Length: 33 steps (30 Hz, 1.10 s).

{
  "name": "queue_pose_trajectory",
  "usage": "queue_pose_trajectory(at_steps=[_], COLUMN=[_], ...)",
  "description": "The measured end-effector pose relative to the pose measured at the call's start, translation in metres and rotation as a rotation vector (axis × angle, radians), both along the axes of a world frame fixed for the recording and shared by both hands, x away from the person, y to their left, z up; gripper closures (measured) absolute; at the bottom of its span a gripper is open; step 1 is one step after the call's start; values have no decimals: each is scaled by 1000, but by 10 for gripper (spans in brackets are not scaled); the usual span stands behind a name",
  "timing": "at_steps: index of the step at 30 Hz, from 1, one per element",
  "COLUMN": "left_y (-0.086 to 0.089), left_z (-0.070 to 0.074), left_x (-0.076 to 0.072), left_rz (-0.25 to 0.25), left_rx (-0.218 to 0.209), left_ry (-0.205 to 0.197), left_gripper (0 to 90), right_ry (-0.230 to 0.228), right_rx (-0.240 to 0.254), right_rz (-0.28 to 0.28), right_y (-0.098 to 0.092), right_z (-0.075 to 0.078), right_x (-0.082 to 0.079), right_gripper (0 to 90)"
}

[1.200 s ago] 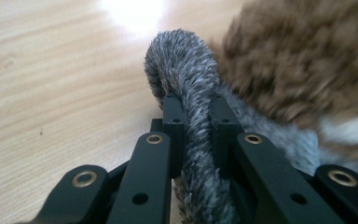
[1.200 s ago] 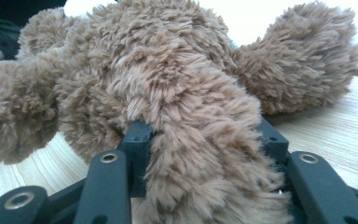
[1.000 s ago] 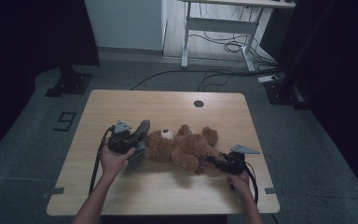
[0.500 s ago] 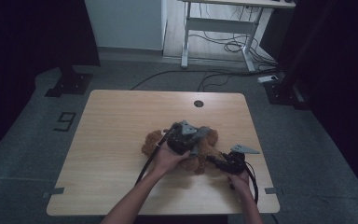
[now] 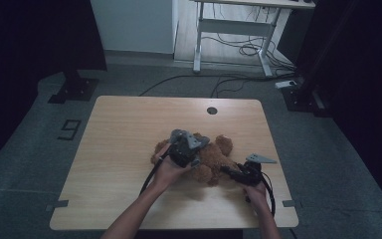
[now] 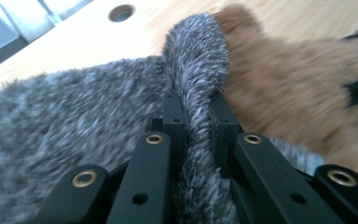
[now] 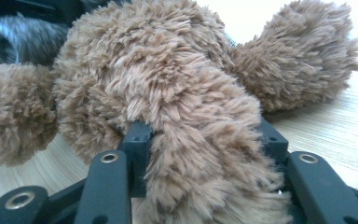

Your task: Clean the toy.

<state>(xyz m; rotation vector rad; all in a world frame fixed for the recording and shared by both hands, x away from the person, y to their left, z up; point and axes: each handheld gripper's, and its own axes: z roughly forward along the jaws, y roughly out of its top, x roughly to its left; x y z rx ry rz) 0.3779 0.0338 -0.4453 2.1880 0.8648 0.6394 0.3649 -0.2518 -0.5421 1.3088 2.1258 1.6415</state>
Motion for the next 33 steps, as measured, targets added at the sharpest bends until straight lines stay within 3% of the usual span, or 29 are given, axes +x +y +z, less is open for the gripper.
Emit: queue_pose_trajectory(at_steps=[6,9,15,19,21,27,30,33], left_y=[40,59,91,102,108,123,124,126], left_z=[14,12,-9,-21,-28,-55,-71,-74], left_x=[-7,-4,1,3,6,14,16,15], left_rz=[61,98,163,220,241,258,261,255], left_rx=[-62,-76,-117,-99,-109,-147,-104,-120], left_ry=[-44,-28,28,48,74,170,208,220], left_gripper=[803,802,804,807,808,808,807,807], right_ry=[0,-2,-5,-6,-4,-16,-14,-14], right_rx=[-2,-4,0,-3,-4,-22,-21,-21], right_rz=[0,-1,3,3,3,1,-2,-3], right_y=[0,0,1,1,1,2,2,2], right_z=[0,0,-1,-1,-1,-1,-1,-2], right_x=[0,0,0,0,0,0,0,0], right_gripper=[522,522,522,523,523,527,527,527])
